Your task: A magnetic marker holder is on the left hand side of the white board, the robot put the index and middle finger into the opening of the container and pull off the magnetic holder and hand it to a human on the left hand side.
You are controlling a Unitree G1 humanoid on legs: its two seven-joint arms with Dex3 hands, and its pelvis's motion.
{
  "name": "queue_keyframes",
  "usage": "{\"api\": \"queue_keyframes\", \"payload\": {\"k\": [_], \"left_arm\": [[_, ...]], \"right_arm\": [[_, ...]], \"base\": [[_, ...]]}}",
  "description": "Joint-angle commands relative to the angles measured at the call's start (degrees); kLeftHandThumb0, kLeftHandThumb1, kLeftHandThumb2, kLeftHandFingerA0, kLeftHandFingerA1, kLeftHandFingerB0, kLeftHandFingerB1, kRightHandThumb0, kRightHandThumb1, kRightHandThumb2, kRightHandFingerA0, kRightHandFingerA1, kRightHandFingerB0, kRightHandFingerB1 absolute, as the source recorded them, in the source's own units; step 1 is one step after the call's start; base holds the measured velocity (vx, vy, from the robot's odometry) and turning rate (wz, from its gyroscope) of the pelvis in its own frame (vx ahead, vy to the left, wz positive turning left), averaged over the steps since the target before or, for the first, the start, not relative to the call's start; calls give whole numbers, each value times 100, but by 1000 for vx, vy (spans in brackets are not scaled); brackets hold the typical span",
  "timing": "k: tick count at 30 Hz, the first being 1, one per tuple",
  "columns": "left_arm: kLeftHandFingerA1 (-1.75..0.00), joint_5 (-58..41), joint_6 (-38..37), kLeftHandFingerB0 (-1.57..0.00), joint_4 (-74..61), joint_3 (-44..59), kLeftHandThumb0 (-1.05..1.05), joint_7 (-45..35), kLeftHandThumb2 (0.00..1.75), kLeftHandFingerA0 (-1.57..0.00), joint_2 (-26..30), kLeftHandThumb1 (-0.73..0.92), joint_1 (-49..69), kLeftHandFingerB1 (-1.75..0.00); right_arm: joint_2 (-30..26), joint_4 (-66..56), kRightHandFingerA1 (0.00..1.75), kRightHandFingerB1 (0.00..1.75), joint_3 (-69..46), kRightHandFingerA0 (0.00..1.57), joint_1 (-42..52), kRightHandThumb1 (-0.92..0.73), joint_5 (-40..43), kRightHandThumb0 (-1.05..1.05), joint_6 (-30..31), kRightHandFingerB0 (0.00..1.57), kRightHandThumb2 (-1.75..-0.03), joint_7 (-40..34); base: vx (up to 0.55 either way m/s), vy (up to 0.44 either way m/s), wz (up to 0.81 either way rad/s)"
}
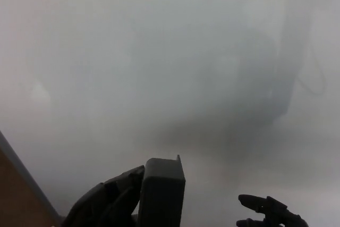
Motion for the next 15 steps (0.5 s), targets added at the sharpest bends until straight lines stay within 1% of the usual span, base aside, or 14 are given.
{"api": "queue_keyframes", "payload": {"k": [1, 5, 6, 7, 8, 9, 10, 11, 12, 13, 14, 15], "left_arm": [[-128, -5868, 756, -63, -1446, 1346, -41, 2808, 103, -107, -883, 63, 974, -70], [-127, -5928, 760, -61, -1484, 1338, -41, 2849, 104, -107, -855, 64, 978, -70], [-160, -5963, 784, -69, -1491, 1300, -42, 2904, 69, -82, -868, 77, 997, -59], [-160, -5989, 802, -69, -1496, 1271, -42, 2944, 69, -82, -877, 77, 1012, -59], [-154, -6077, 766, -80, -1556, 1188, -37, 3097, 67, -85, -976, 75, 1083, -66], [-154, -6106, 748, -80, -1575, 1169, -37, 3140, 67, -85, -1000, 75, 1103, -66], [-126, -6196, 736, -84, -1588, 1128, -36, 3246, 62, -92, -1007, 76, 1132, -83], [-126, -6224, 734, -84, -1591, 1117, -36, 3276, 62, -92, -1005, 76, 1140, -83], [-93, -6255, 735, -86, -1588, 1132, -48, 3308, 61, -95, -957, 69, 1128, -54], [-93, -6269, 737, -86, -1584, 1147, -48, 3320, 61, -95, -923, 69, 1117, -54], [-85, -6307, 731, -77, -1578, 1162, -48, 3369, 61, -92, -882, 69, 1109, -46], [-85, -6342, 724, -77, -1577, 1168, -48, 3411, 61, -92, -855, 69, 1107, -46]], "right_arm": [[-119, 157, 50, 45, 36, 81, 308, -76, -81, -58, 23, 65, -63, -150], [-127, 169, 50, 45, 41, 81, 299, -76, -114, -58, 10, 65, -63, -188], [-127, 160, 49, 45, 41, 81, 294, -76, -122, -59, 4, 65, -63, -206], [-127, 153, 49, 45, 40, 81, 291, -76, -127, -59, 0, 65, -63, -220], [-116, 147, 50, 45, 26, 81, 285, -76, -98, -58, 5, 65, -63, -205], [-112, 147, 50, 45, 22, 81, 285, -76, -89, -58, 8, 65, -63, -197], [-109, 138, 49, 45, 21, 81, 284, -76, -89, -56, 32, 64, -63, -210], [-108, 136, 49, 45, 21, 81, 284, -76, -91, -56, 39, 64, -63, -215], [-118, 127, 49, 45, 27, 80, 282, -76, -106, -56, 44, 64, -63, -229], [-125, 122, 49, 45, 32, 80, 281, -76, -117, -56, 45, 64, -63, -237], [-132, 123, 50, 45, 32, 80, 275, -75, -121, -58, 44, 64, -63, -241], [-136, 125, 50, 45, 31, 80, 271, -75, -122, -58, 43, 64, -63, -242]], "base": [[0, 0, 0], [0, 0, 0], [0, 0, 0], [0, 0, 0], [0, 0, 0], [0, 0, 0], [0, 0, 0], [0, 0, 0], [0, 0, 0], [0, 0, 0], [0, 0, 0], [0, 0, 0]]}}
